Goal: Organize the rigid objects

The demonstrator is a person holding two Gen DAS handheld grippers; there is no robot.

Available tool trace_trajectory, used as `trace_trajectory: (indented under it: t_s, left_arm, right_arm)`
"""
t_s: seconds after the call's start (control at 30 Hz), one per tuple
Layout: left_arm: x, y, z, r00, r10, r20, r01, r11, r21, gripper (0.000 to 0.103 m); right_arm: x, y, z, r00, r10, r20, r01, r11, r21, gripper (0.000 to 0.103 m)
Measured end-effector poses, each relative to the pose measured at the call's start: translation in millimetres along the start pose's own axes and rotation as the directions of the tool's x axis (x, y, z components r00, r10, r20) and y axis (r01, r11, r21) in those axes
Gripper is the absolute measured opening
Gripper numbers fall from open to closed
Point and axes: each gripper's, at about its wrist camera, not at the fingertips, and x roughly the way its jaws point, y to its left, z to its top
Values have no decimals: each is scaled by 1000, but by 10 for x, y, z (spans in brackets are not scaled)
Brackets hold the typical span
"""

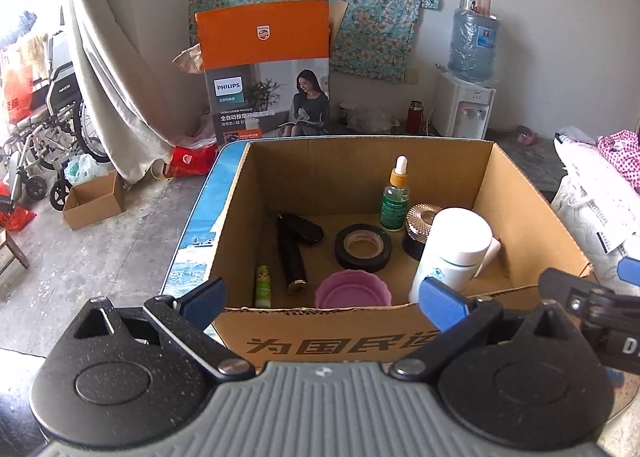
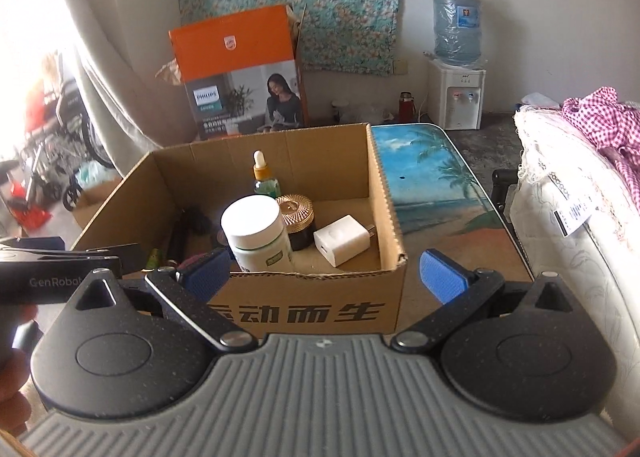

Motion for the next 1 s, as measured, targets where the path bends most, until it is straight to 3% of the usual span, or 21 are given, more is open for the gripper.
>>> trace_trajectory:
  t_s: [0.17,0.33,1.0]
  left_arm:
    - [18,19,-2,1000,5,2,-5,1000,4,103]
    - [45,54,3,1000,-11,-5,11,1000,-5,103]
    - [29,53,10,1000,-22,-9,22,1000,-7,103]
  right_arm:
    - [49,122,-12,1000,-12,16,12,999,-46,102]
    - [40,36,-34,999,6,38,-6,1000,-20,102]
    - [76,75,-6,1000,-1,9,1,1000,-31,102]
